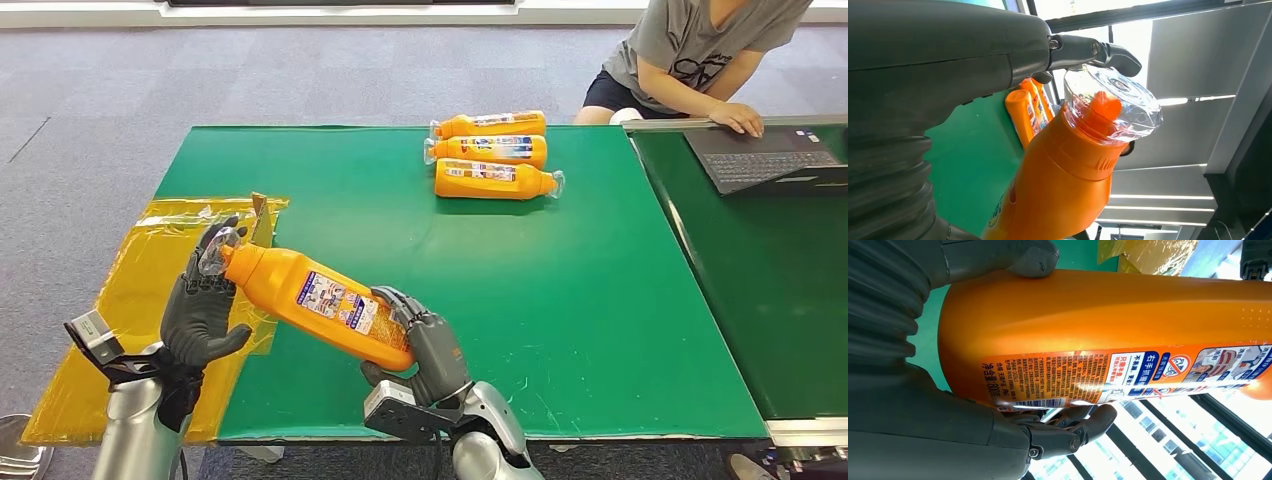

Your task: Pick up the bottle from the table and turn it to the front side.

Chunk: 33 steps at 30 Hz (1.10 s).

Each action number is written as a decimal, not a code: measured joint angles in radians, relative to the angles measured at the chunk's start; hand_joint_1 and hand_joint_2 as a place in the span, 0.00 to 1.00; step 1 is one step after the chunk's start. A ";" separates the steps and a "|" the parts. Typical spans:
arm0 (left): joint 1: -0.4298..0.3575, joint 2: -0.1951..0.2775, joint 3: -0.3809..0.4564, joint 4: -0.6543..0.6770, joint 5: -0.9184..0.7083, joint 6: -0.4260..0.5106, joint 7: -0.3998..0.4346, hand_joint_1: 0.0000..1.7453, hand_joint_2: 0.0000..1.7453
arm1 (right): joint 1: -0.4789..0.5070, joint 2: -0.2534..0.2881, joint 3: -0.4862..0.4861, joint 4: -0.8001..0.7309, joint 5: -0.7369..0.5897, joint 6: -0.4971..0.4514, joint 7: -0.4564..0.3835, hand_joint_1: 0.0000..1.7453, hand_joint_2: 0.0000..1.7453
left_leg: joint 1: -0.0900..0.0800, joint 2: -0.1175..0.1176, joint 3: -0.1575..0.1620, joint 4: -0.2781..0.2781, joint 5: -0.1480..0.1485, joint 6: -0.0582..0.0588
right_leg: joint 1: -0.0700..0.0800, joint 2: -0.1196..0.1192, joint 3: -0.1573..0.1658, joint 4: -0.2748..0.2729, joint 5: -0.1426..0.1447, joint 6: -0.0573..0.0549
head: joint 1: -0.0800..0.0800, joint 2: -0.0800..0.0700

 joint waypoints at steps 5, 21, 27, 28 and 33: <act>0.000 0.000 0.000 0.000 0.000 0.000 0.000 0.00 1.00 | 0.000 0.000 0.000 0.000 0.000 0.000 0.000 1.00 1.00 | 0.000 0.000 0.000 0.000 0.000 0.000 | 0.000 0.000 0.000 0.000 0.000 0.000 | 0.000 0.000; -0.204 -0.032 -0.014 0.416 0.642 0.038 0.577 0.00 1.00 | -0.061 0.009 -0.001 0.052 -0.001 -0.034 -0.003 1.00 1.00 | 0.000 0.001 -0.002 0.000 0.003 0.001 | 0.000 0.000 -0.002 0.000 0.004 -0.001 | 0.000 0.000; -0.231 -0.032 -0.015 0.472 0.678 0.048 0.592 0.00 1.00 | -0.073 0.009 -0.001 0.052 0.001 -0.033 0.007 1.00 1.00 | 0.000 0.001 -0.002 0.000 0.003 0.001 | 0.000 0.000 -0.003 0.000 0.004 -0.001 | 0.000 0.000; -0.232 -0.032 -0.015 0.476 0.683 0.049 0.594 0.00 1.00 | -0.075 0.009 -0.001 0.052 0.002 -0.033 0.007 1.00 1.00 | 0.000 0.001 -0.002 0.000 0.003 0.001 | 0.000 0.000 -0.003 0.000 0.004 -0.001 | 0.000 0.000; -0.235 -0.032 -0.015 0.491 0.688 0.050 0.599 0.00 1.00 | -0.080 0.009 -0.001 0.054 0.003 -0.032 0.009 1.00 1.00 | 0.000 0.001 -0.003 0.000 0.003 0.001 | 0.000 0.000 -0.003 0.000 0.004 -0.001 | 0.000 0.000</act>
